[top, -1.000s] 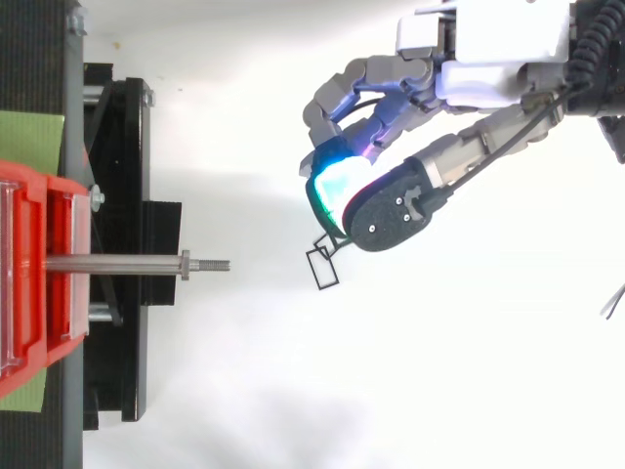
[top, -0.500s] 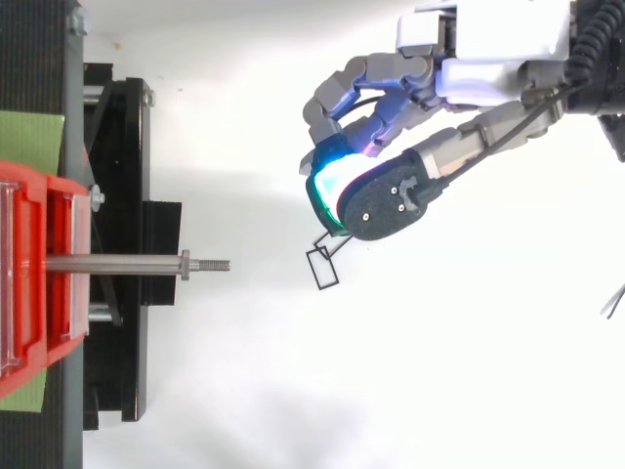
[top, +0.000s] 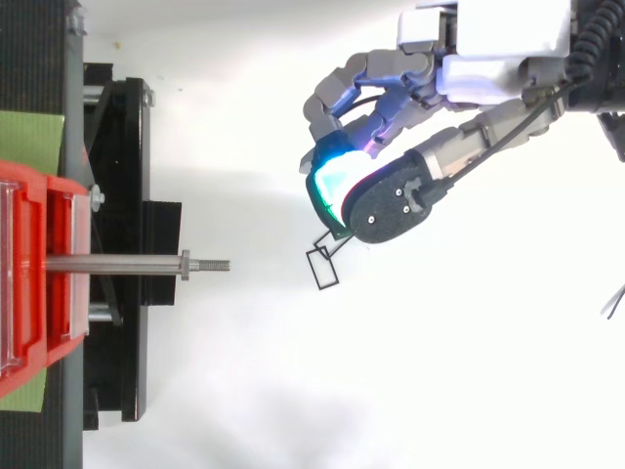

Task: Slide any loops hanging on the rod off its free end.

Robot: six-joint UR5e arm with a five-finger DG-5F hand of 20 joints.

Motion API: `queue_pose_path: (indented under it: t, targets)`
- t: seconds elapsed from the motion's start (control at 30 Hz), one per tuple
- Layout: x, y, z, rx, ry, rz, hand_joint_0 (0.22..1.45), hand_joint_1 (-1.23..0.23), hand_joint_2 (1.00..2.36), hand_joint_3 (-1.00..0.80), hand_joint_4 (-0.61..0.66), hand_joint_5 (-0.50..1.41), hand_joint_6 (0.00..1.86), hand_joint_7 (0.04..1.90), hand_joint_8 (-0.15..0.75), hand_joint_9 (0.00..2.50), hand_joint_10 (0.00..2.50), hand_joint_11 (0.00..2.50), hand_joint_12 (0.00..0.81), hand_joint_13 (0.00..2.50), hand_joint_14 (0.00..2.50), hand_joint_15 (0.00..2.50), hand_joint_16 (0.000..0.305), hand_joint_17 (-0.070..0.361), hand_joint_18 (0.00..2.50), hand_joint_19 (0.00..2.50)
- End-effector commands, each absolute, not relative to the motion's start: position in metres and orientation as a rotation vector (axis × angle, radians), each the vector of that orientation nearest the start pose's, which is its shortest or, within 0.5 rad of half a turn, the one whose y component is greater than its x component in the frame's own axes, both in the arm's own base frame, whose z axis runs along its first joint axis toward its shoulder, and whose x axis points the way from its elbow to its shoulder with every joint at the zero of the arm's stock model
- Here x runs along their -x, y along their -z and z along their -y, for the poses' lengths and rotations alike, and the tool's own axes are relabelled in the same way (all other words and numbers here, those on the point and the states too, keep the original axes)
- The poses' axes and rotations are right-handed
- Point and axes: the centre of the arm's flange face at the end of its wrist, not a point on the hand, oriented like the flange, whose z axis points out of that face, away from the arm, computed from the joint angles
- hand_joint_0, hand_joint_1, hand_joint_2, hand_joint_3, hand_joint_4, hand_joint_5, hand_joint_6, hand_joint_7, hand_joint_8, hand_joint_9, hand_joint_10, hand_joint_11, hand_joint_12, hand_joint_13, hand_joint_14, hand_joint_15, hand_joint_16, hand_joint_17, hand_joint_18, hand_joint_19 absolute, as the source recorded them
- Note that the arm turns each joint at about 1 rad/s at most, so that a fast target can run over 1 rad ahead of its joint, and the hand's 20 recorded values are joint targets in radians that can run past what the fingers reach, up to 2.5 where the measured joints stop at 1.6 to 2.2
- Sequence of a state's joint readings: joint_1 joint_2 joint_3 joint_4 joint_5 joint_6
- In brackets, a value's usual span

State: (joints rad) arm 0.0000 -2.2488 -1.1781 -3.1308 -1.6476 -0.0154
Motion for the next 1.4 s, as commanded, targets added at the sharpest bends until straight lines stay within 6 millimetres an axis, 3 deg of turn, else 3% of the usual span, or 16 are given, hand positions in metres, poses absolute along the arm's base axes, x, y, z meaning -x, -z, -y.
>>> queue_pose_path:
  t: [0.0,0.4,0.77,1.37]
  targets:
    - [-0.7115,-0.2602,0.1257,-1.378,-1.129,-1.465,0.61,-0.81,1.01,-0.35,0.01,-0.21,0.85,1.33,0.225,0.77,0.01,0.21,0.228,0.57,0.00,0.00,0.037,0.082,0.45,0.13]
    - [-0.7115,-0.2602,0.1257,-1.394,-1.141,-1.455,0.63,-0.82,1.01,-0.37,-0.03,-0.21,0.85,1.33,0.217,0.76,0.01,0.22,0.225,0.57,0.00,0.00,0.036,0.081,0.45,0.13]
    - [-0.7115,-0.2602,0.1257,-1.402,-1.147,-1.450,0.61,-0.79,1.02,-0.18,-0.19,-0.21,0.87,1.44,0.213,0.80,0.01,0.22,0.222,0.59,0.00,0.00,0.036,0.081,0.47,0.14]
    - [-0.7118,-0.2603,0.1243,-1.392,-1.146,-1.456,0.61,-0.75,1.02,-0.14,-0.17,-0.21,0.88,1.46,0.219,0.86,0.01,0.22,0.218,0.60,0.00,0.00,0.036,0.080,0.48,0.15]
